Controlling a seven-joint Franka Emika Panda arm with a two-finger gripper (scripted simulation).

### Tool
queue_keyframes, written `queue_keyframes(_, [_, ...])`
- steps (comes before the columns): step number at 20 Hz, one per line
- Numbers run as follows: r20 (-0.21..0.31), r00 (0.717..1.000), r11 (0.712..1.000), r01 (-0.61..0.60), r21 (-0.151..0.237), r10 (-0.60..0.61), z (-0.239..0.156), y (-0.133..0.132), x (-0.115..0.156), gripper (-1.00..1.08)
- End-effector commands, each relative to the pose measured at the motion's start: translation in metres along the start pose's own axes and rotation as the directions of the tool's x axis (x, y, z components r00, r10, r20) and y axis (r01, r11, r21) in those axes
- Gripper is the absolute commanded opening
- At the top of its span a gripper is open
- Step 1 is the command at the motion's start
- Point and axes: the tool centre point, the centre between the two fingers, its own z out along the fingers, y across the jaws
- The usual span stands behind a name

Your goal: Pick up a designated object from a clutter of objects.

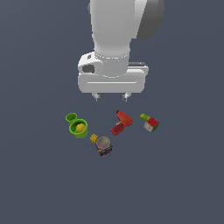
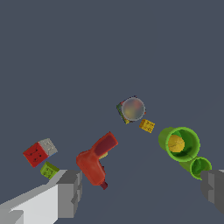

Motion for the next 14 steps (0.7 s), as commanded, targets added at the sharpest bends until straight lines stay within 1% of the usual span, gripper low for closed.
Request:
queue_keyframes(1, [0.0, 1.0, 1.0, 0.0, 0.0, 0.0, 0.0, 0.0, 0.0, 1.0])
queue_keyframes(9, [0.016, 1.0, 1.0, -0.019, 0.023, 0.018, 0.008, -0.0039, 0.0008, 1.0])
queue_keyframes(14, [0.016, 1.0, 1.0, -0.018, 0.023, 0.018, 0.0081, -0.0037, 0.0008, 1.0])
